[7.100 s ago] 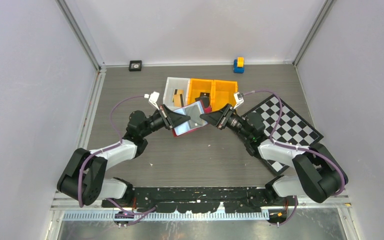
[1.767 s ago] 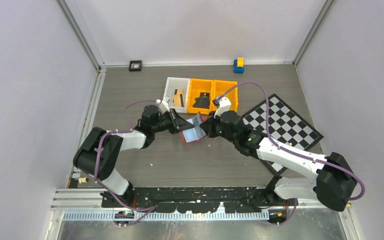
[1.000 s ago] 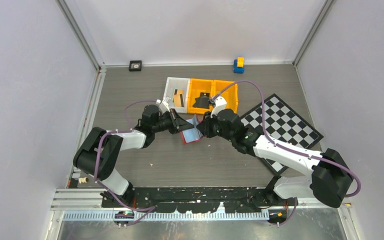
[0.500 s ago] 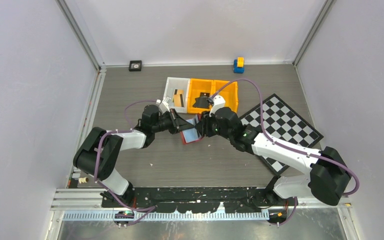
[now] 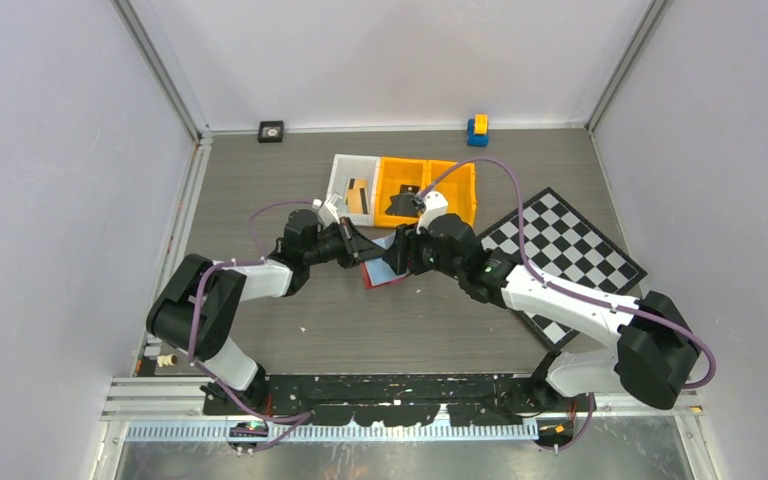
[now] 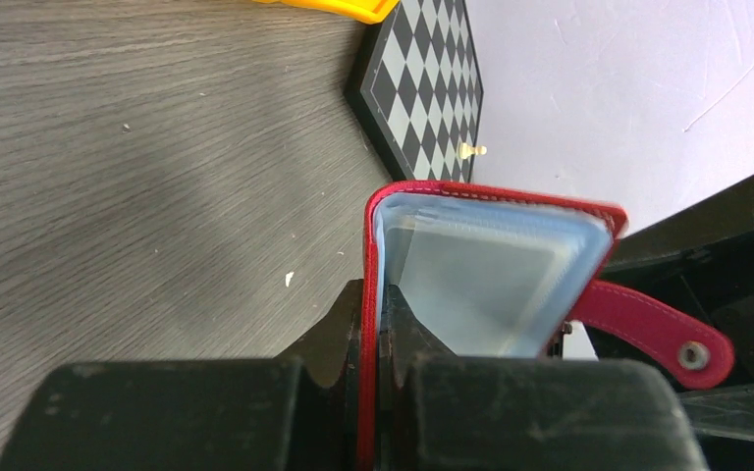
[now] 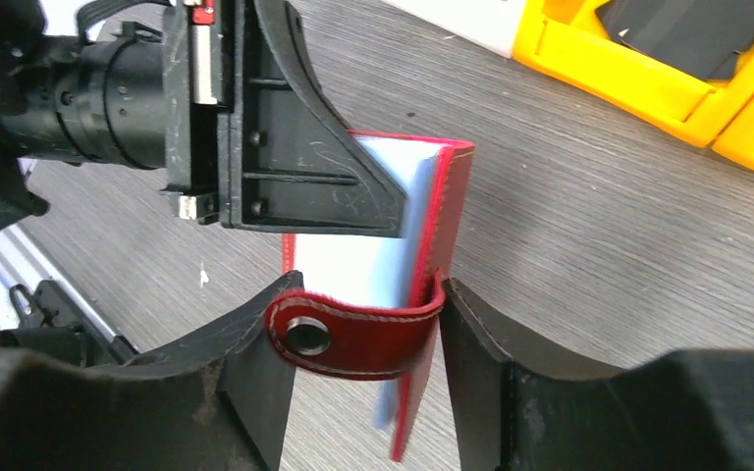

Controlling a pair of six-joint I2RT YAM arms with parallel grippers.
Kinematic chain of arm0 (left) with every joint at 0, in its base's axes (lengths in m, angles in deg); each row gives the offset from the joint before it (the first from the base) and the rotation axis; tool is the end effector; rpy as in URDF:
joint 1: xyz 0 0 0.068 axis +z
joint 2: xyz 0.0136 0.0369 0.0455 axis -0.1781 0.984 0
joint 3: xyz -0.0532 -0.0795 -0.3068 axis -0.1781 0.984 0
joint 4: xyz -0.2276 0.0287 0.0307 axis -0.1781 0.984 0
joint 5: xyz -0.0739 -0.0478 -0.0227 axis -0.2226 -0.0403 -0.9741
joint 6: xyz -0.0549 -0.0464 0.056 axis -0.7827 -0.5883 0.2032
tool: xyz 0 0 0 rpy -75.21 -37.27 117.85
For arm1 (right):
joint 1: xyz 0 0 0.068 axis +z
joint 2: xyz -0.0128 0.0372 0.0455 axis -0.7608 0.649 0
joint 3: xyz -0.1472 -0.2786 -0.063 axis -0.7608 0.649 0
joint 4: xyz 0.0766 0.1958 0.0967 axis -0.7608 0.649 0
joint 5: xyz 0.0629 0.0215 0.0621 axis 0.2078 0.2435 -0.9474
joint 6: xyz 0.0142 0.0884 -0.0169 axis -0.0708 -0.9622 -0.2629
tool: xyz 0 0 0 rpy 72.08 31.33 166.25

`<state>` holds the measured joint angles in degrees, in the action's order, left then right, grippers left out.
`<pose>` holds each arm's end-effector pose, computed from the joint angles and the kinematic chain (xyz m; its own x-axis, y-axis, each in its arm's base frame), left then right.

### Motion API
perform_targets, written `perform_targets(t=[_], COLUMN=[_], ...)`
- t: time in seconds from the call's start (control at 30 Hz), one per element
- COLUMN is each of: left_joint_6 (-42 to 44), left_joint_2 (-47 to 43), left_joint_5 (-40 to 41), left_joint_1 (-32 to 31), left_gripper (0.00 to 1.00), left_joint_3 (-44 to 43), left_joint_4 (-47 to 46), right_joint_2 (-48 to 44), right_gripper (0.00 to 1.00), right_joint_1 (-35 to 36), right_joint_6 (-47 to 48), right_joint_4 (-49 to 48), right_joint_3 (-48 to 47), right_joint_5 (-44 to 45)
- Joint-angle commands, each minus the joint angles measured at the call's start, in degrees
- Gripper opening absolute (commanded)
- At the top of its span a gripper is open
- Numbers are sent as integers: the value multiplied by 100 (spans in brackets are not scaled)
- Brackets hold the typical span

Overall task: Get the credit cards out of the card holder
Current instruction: Remove the credit card from the card holder.

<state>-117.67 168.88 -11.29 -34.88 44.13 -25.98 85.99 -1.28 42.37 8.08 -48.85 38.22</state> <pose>0.2733 -0.1797 0.2347 -0.8917 -0.3489 -0.2882 0.1533 0.3663 -0.9178 0.1978 0.2142 0.3035 -0.5778 0.0082 -0.8161 -0.5076 0.7794 0.3672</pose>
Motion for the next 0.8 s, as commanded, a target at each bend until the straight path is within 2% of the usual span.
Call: perform_targets(t=[0.0, 0.07, 0.2, 0.33, 0.4, 0.47, 0.6, 0.77], left_joint_6=[-79, -77, -103, -96, -108, -110, -102, -108], left_joint_2=[-144, -131, -133, -147, -155, -171, -197, -167], left_joint_5=[-120, -130, -132, -144, -146, -141, -135, -139], left_joint_1=[19, 26, 28, 23, 34, 35, 36, 36], left_gripper=[0, 0, 0, 0, 0, 0, 0, 0], left_joint_3=[-162, -158, -152, -150, -153, -142, -134, -146], left_joint_4=[-320, -327, -361, -363, -363, -374, -361, -352], right_joint_2=[-133, -184, -202, -104, -75, -60, -67, -5], right_gripper=[49, 39, 37, 29, 28, 33, 55, 63], right_joint_1=[-46, -69, -70, -75, -71, -70, -70, -75], right_joint_6=[-148, -182, -181, -175, -158, -133, -122, -107], right_joint_4=[-536, -618, -564, -403, -315, -159, -94, -134], right_joint_3=[-11, 48, 31, -72, -114, -168, -178, -193], right_joint_5=[-263, -263, -259, -190, -112, 48, 145, -33])
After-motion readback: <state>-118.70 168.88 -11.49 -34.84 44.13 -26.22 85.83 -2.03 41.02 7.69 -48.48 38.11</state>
